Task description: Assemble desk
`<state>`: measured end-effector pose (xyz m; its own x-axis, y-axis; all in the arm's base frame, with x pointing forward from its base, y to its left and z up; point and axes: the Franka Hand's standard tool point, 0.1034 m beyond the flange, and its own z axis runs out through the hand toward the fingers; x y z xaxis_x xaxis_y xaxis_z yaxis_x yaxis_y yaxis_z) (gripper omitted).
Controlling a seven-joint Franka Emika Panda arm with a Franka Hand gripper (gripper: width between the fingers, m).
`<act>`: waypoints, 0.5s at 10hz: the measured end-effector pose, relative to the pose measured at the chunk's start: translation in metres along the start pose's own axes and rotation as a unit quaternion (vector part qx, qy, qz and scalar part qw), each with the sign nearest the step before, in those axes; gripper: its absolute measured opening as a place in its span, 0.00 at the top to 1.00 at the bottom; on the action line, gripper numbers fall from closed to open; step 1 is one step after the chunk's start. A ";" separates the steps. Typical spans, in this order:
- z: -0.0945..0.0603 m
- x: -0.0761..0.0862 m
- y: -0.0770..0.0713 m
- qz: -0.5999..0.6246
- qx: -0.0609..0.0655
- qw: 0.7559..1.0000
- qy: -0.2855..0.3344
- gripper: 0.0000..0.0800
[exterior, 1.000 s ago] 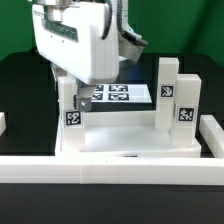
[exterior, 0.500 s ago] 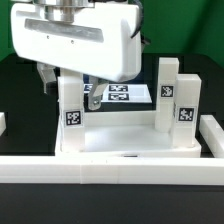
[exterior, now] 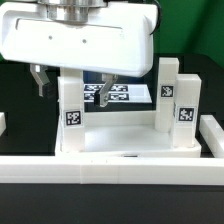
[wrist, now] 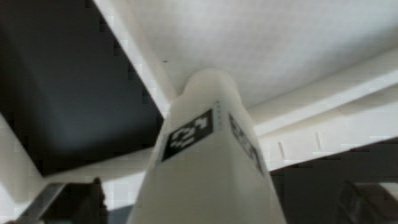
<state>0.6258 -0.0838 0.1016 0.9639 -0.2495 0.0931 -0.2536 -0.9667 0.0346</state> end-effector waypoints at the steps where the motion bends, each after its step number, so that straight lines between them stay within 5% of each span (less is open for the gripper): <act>1: 0.001 0.000 0.000 -0.022 -0.001 1.000 0.000 0.19; 5: 0.000 0.001 0.001 -0.136 -0.008 0.991 0.004 0.19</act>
Offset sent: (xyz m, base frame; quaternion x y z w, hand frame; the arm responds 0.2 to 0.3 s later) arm -0.0006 0.0054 -0.0004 0.0024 0.0031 -0.1989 0.9800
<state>0.6268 -0.0849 0.1016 0.9960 0.0200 0.0866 0.0136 -0.9971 0.0743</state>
